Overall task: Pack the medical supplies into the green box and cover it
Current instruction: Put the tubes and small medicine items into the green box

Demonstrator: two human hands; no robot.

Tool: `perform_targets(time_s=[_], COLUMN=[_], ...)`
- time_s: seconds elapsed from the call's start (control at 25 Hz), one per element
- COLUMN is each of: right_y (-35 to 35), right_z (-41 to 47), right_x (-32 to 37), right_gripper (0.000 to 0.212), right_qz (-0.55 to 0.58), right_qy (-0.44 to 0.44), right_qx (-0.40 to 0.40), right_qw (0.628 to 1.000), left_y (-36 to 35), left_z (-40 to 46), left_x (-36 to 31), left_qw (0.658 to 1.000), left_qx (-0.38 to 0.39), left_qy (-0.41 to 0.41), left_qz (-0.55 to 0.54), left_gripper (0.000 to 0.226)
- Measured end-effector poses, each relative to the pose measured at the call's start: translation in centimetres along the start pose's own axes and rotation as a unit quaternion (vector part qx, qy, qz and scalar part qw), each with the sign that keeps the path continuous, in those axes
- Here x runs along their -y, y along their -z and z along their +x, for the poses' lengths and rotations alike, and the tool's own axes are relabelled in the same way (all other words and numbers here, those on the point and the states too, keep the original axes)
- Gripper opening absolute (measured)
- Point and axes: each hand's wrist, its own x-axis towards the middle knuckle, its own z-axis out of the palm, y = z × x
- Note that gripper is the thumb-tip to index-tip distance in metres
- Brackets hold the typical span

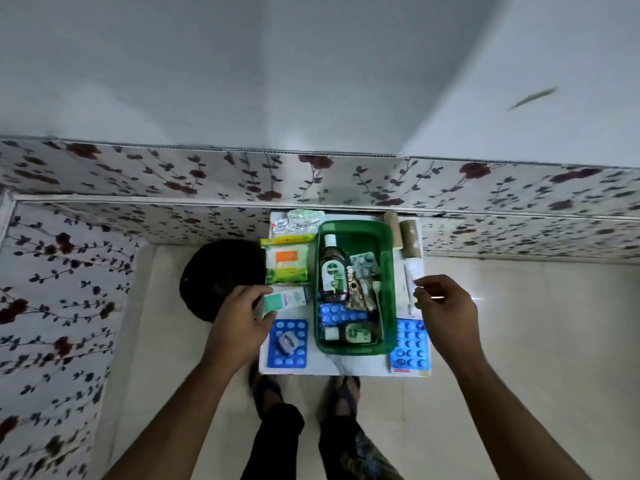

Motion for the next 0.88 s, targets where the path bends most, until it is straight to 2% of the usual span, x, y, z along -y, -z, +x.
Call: perform_targets(time_s=[0.12,0.24,0.44,0.56,0.76,0.88], right_y=[0.3,-1.2,-2.9,-2.9,-2.0,-1.2], right_z=[3.4,5.2,6.4,6.8,6.1,5.0], right_x=[-4.7,-6.6,-7.0,-6.8,-6.0,-5.2], right_gripper=[0.023,0.034,0.029,0.028,0.022,0.022], right_qz=[-0.085,-0.12,-0.123,-0.12,-0.077,-0.016], right_qy=[-0.061,-0.057,-0.09,-0.089,-0.11,-0.124], right_qx=[-0.002,0.015,0.038,0.046,0.046,-0.003], right_qw=[0.994,0.991,0.988,0.988,0.99,0.992], left_y=[-2.7,-4.2,-4.9,-4.4,-0.6,-0.7], left_z=[0.7,1.4,2.1,1.8,-2.5,-2.3], left_x=[0.5,1.2,1.6,1.6,-2.5,-9.2], left_qw=[0.995,0.987,0.973,0.969,0.987,0.997], left_qx=[0.003,-0.004,-0.02,-0.004,-0.071,-0.056], left_qy=[-0.04,-0.058,-0.082,-0.09,-0.036,-0.019], left_qz=[0.088,0.15,0.214,0.231,0.139,0.043], left_gripper=[0.048,0.054,0.05,0.047,0.035,0.03])
